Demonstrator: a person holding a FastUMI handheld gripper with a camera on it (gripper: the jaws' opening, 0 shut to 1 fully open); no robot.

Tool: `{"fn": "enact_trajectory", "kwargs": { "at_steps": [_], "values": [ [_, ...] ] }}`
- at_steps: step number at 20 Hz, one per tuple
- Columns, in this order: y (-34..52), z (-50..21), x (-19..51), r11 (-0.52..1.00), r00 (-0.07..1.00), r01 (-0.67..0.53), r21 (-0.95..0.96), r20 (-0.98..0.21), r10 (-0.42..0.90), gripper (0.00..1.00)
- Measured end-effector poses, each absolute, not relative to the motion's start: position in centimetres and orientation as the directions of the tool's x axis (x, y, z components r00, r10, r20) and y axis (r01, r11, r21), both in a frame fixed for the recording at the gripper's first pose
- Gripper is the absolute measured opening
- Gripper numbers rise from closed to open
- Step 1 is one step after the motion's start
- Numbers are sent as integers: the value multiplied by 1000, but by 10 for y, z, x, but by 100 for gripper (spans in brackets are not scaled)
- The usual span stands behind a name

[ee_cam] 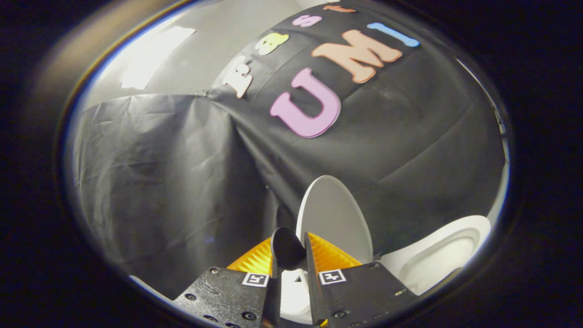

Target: Open the toilet lid.

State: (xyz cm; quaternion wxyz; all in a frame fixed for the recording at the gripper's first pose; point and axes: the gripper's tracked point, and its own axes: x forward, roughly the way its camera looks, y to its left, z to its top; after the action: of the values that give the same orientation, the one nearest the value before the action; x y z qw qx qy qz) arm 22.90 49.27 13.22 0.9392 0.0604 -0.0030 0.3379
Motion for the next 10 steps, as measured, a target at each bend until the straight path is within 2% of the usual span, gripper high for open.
{"fn": "enact_trajectory", "kwargs": {
  "at_steps": [5,10],
  "values": [
    [545,110,237,731,728,-683,14,-66,682,26],
    [568,104,252,709,705,-705,-6,-118,700,26]
  ]
}}
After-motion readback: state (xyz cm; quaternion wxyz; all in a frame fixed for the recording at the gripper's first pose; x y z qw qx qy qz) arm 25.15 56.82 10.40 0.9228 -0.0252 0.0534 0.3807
